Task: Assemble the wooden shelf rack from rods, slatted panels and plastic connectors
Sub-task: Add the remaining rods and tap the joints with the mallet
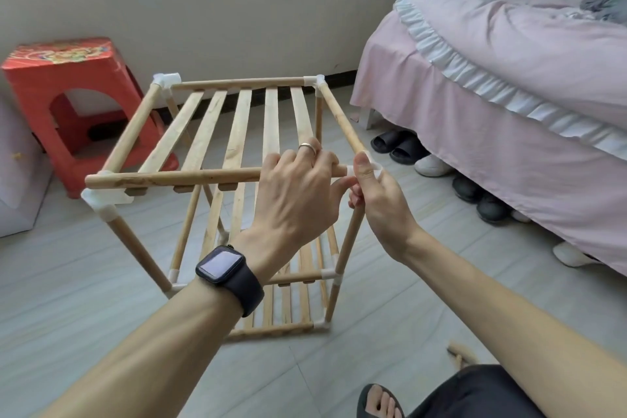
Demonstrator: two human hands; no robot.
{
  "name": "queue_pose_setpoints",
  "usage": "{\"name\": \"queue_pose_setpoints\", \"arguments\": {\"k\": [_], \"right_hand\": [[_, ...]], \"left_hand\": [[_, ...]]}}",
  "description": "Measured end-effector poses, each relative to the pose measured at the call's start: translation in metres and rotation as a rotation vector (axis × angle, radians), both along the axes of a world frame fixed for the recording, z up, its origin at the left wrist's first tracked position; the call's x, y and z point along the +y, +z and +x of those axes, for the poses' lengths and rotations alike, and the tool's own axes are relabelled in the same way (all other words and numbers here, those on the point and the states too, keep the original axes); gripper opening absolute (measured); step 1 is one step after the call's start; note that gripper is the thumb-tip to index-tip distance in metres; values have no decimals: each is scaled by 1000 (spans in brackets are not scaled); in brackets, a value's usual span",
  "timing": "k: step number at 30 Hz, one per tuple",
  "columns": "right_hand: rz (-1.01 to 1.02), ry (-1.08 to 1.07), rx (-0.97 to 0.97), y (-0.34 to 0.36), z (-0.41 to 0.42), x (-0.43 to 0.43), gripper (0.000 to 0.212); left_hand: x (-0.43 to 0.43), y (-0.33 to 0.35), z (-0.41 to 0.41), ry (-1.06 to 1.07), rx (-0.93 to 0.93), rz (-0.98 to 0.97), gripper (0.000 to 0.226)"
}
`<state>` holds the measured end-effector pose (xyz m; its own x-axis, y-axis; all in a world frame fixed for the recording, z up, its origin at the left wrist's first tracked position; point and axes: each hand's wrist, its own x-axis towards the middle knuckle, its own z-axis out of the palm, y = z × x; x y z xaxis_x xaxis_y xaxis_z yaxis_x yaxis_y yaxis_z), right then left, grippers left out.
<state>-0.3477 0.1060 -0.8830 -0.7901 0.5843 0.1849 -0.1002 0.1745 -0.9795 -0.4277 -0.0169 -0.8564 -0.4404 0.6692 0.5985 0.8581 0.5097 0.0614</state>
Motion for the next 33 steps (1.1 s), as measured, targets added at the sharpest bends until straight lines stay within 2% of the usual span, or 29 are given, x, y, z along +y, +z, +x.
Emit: {"name": "queue_pose_setpoints", "arguments": {"k": [5,9,15,18,20,22,25,29,30,33], "right_hand": [[-67,-18,-24,-2,0,2,82],[-79,-23,-43,-2,-2,1,69],[-65,-18,-40,-5,-4,-1,68],[-64,-23,-38,-7,-6,-3,56],[-64,-32,-52,-6,-8,-5,60],[-69,-31,-65,-4,-9,-7,61],[-46,39,-57,-2,-9,-7,47],[-49,-5,-52,-2,-9,-7,66],[-53,-22,-54,-1,-9,-7,66],[-65,-48,-37,-1,-11,-5,44]], "left_hand": [[4,1,5,51,-50,9,38],[9,-5,14,119,-78,17,33],[8,-5,16,144,-118,73,24],[7,-4,21,148,-119,66,33],[6,-1,25,142,-126,52,43],[4,-1,23,127,-127,40,37],[-5,-4,10,42,-113,43,27],[-26,1,-6,-33,-12,12,39],[-34,2,-10,-1,35,-7,47],[-62,4,-27,151,156,-94,64]]}}
